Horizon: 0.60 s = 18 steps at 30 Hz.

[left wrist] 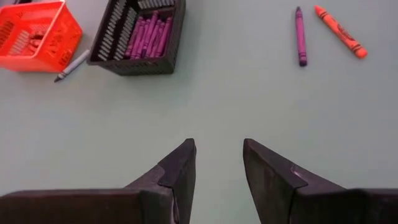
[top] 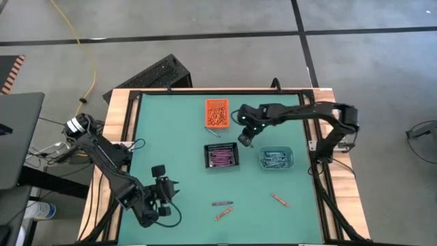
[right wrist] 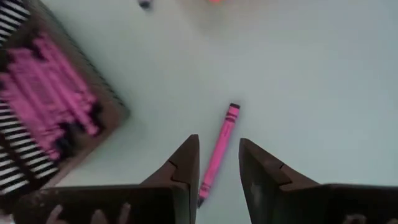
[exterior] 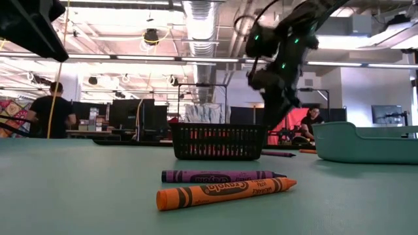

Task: Sort crayons
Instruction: Put the violet crayon into the black bin

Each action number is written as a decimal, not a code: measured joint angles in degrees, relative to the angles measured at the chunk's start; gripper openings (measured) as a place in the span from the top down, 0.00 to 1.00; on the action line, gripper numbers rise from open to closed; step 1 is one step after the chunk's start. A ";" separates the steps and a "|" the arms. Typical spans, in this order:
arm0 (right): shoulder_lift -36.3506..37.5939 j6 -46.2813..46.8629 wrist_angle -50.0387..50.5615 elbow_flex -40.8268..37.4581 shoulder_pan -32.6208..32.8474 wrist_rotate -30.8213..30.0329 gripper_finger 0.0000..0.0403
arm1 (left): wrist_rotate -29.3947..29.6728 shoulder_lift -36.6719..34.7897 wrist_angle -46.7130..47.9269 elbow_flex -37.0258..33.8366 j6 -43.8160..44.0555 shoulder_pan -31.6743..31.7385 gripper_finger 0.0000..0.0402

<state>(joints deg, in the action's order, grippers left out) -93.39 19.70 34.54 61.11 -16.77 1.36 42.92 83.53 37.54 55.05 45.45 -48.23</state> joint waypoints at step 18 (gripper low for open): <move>-14.73 -2.19 5.52 4.86 0.26 -0.01 0.60 | 0.00 0.00 0.22 0.02 0.60 -1.63 0.69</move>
<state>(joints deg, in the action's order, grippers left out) -108.11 17.52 40.06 65.98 -16.51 1.35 42.92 83.53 37.77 55.07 46.05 -49.87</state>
